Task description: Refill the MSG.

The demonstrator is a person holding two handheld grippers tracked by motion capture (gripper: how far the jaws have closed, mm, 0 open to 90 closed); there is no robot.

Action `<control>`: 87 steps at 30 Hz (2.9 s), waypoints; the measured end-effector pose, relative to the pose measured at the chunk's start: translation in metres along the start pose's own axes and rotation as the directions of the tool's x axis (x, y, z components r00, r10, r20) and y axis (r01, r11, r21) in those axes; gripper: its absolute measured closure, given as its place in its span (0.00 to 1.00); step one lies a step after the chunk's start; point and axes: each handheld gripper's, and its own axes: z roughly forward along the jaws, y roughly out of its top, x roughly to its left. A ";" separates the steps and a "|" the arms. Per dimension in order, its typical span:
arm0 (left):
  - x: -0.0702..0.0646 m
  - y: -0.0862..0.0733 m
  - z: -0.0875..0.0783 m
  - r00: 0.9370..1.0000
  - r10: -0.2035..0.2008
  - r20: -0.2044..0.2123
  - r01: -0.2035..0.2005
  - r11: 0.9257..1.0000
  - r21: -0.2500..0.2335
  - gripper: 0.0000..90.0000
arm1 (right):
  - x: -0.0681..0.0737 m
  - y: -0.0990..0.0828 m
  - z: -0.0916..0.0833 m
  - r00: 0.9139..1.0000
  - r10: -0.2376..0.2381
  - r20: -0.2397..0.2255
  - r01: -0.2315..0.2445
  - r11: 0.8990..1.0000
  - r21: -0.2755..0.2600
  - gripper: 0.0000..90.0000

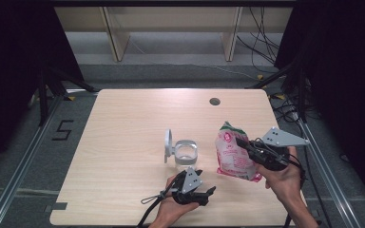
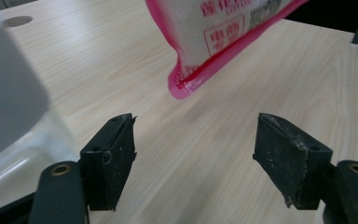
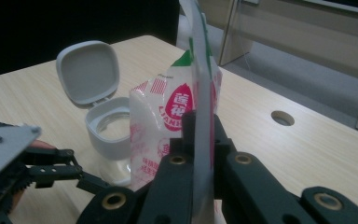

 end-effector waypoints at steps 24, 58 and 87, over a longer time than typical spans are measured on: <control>-0.011 0.018 0.029 0.995 0.035 -0.090 -0.045 0.992 -0.115 0.60 | 0.022 0.029 -0.004 0.995 -0.044 -0.092 0.042 0.999 -0.026 1.00; -0.016 0.018 0.044 0.984 -0.172 -0.052 0.157 0.962 -0.223 0.78 | 0.023 0.044 0.053 0.995 0.013 -0.103 -0.019 0.998 -0.063 1.00; -0.014 0.018 0.045 0.985 -0.166 -0.052 0.146 0.951 -0.271 0.79 | 0.028 0.051 0.079 0.994 0.017 -0.108 -0.023 0.998 -0.054 1.00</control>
